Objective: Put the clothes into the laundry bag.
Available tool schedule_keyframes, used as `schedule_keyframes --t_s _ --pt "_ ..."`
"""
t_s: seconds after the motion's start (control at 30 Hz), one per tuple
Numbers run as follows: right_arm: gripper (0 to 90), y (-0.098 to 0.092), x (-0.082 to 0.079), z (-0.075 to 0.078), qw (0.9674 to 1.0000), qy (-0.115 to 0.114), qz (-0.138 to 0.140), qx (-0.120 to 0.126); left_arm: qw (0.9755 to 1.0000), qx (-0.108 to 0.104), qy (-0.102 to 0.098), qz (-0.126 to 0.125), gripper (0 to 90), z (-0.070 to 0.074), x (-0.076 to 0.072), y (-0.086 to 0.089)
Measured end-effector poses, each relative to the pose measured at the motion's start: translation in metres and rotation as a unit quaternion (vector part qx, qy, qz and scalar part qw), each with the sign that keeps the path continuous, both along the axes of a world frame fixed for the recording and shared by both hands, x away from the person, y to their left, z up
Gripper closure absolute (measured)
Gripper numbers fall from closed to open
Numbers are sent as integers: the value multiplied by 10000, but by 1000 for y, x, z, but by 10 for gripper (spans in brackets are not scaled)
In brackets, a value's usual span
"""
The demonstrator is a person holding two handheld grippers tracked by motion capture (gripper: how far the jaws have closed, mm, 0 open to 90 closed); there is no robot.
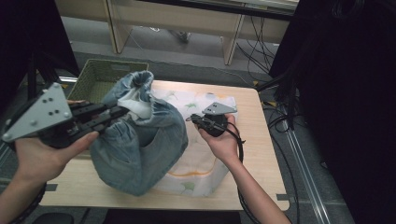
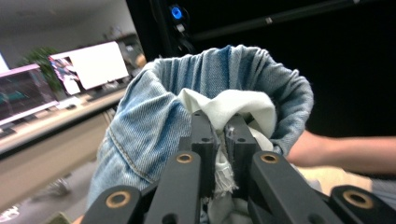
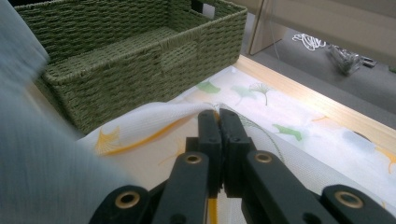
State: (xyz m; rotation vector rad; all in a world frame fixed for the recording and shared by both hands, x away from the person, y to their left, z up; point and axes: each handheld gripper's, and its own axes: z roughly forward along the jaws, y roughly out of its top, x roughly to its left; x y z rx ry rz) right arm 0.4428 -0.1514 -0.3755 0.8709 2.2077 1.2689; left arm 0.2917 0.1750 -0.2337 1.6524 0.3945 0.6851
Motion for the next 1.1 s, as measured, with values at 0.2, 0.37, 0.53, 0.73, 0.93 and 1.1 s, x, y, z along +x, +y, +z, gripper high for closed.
schedule_keyframes --t_s 0.2,0.37,0.53,0.73,0.93,1.1 --pt "899 1 1 -2 10000 52 2 -11 9974 301 588 -290 842 -40 14 -26" --pt "899 2 0 -5 10000 91 8 -17 9926 488 967 -549 842 -66 24 -48" --pt "900 2 1 -4 9999 109 23 33 9866 691 1272 -756 842 -85 31 -66" --pt "900 1 1 -4 9999 119 24 40 9763 889 1808 -784 841 -123 48 -82" --pt "900 2 0 -4 9999 146 26 50 9685 1099 2094 -779 840 -143 64 -94" --pt "900 5 -1 -5 9998 158 114 42 9636 1192 2298 -675 839 -156 80 -103"
